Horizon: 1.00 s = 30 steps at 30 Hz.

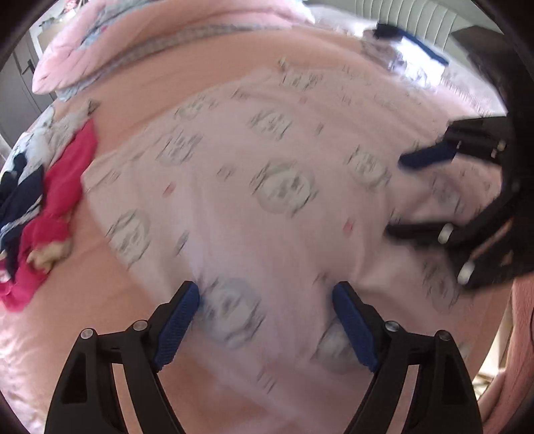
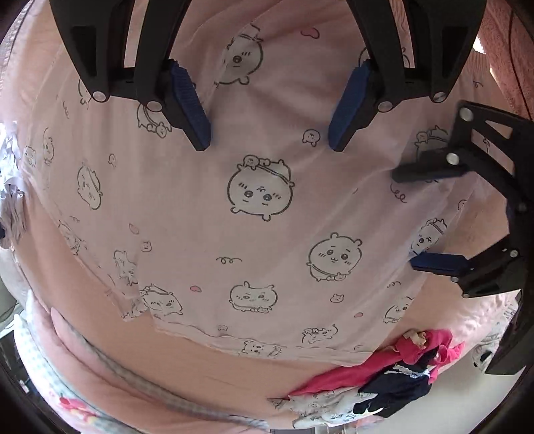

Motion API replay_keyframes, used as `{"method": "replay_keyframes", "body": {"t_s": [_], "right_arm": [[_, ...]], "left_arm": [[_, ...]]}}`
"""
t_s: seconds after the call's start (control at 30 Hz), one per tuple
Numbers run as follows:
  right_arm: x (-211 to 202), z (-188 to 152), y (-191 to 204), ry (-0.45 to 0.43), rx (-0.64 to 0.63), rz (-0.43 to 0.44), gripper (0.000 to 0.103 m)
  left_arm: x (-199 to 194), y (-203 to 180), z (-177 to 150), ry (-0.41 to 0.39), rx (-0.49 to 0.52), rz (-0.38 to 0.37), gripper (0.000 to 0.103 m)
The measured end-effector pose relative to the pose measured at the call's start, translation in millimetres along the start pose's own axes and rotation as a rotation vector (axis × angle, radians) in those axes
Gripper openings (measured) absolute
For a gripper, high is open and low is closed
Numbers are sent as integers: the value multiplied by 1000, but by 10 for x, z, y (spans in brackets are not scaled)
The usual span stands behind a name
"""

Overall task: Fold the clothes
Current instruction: 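Slide both open grippers across the pink pants to smooth the fabric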

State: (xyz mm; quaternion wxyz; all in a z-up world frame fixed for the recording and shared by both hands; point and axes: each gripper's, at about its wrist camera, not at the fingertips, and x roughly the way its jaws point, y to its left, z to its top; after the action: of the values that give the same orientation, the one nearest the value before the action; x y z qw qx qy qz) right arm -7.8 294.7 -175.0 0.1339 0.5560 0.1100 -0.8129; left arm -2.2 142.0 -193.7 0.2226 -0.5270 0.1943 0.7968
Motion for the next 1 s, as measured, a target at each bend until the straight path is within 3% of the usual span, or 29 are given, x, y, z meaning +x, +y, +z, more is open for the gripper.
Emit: {"method": "replay_keyframes", "body": {"t_s": [0.07,0.13,0.23,0.37,0.5,0.67,0.77,0.87,1.0], "right_arm": [[-58,-73,-48,-14,12,8,72],[-115,-122,-87,-27,22,-29,72],[-184,-101,-87,-49,37,-100,72],[-184,-111,34,-54,45,-21,72],[-84,-250,190,-10,-24,-5,72],[-331,-605,-86,12,-15,35,74],[-523,-742,-320,-30,74,16,74],[-513,-773,-505,-47,182,-34,74],[-388,-859,-605,1,213,-90,74]], "left_arm": [[-53,146,-142,57,-6,42,96],[-123,280,-212,79,-42,57,97],[-264,249,-159,20,-76,75,96],[-224,-168,-17,-69,11,-26,96],[-19,-268,-96,-9,69,-56,97],[-213,8,-332,82,52,-60,96],[-411,56,-205,-22,-15,-69,96],[-425,-181,7,-109,-24,-106,96],[-194,-670,-6,-45,68,-103,96]]}}
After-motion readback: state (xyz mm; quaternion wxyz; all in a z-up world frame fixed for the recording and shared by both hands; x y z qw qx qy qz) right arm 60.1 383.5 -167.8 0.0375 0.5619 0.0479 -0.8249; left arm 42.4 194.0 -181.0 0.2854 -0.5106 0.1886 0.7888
